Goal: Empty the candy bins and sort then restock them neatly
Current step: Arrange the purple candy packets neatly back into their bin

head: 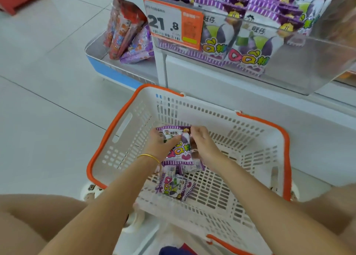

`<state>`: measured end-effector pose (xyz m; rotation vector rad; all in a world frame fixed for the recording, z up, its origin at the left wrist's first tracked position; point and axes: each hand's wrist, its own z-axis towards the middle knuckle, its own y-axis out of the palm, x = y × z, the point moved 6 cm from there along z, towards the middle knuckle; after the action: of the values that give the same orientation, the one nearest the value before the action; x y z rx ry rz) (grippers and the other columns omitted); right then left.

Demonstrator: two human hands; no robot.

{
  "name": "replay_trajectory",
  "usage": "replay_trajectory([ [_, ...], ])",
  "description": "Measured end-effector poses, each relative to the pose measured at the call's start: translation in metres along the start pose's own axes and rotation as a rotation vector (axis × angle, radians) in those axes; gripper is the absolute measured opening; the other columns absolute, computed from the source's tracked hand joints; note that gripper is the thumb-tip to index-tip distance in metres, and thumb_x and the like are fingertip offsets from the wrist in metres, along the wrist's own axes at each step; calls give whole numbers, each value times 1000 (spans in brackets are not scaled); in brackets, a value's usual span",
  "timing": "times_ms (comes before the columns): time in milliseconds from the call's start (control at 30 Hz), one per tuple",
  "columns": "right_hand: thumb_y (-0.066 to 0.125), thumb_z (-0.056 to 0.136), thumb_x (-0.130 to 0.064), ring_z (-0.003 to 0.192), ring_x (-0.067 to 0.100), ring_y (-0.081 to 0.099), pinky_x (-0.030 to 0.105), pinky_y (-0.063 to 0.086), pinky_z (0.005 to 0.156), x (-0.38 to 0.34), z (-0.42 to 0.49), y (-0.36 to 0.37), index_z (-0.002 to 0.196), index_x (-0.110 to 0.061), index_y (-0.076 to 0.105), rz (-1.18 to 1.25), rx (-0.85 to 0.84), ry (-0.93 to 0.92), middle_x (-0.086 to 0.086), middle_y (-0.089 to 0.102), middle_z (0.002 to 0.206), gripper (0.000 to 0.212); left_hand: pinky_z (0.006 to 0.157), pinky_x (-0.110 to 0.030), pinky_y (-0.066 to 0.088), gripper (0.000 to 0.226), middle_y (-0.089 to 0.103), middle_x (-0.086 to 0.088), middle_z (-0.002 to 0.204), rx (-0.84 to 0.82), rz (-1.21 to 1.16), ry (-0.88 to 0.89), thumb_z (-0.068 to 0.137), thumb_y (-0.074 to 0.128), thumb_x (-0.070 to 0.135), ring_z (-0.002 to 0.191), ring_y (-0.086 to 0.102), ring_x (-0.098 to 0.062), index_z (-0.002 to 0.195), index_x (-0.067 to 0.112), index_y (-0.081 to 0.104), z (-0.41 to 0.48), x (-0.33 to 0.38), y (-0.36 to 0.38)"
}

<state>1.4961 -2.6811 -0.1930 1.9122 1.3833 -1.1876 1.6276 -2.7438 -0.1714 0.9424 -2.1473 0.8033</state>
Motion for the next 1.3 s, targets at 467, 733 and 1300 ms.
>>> replay_trajectory([
  [467,60,87,-11,125,29,39,39,38,97,150,60,22,145,-14,23,-1572,-168,-140,8,42,138,69,57,-32,49,24,68,-16,85,136,-100,-202,89,63,34,62,63,-26,88,14,49,58,-86,-47],
  [733,73,80,-25,77,17,55,28,41,59,144,41,-40,126,-18,33,-876,-91,200,4,57,97,62,49,-24,51,39,67,-9,85,49,15,-112,93,57,34,61,64,-17,117,6,43,47,-70,-31],
  [1300,64,75,12,125,2,48,33,39,107,-18,-7,6,73,-27,61,-294,-129,-416,-18,57,122,39,71,-32,43,58,58,-10,89,103,-34,-192,96,35,53,75,56,-24,129,5,40,35,-31,-25],
])
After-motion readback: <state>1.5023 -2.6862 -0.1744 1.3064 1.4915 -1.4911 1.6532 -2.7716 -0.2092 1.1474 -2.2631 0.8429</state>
